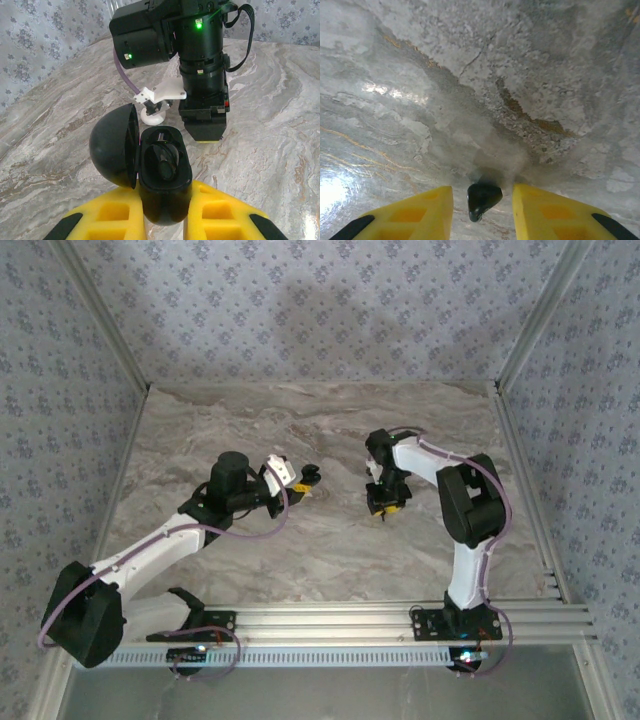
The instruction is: Insert the wireless bluetooth earbuds into the charging case
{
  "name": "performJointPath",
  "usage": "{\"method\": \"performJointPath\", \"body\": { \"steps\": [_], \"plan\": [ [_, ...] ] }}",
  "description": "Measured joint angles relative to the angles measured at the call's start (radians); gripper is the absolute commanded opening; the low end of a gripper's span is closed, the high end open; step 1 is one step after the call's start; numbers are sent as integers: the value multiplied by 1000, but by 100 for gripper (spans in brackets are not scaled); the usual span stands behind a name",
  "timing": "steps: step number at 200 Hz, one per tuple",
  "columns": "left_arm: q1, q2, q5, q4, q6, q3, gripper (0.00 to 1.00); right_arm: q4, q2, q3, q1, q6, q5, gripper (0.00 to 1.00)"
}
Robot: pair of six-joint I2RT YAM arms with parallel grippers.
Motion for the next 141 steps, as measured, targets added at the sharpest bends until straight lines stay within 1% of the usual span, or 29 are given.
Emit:
{"method": "performJointPath", "body": {
  "steps": [84,141],
  "plan": [
    [0,0,0,0,-1,0,13,13,0,-12,2,7,23,28],
    [0,20,-1,13,-16,-4,13,135,-93,-127,2,49,27,26]
  ]
}}
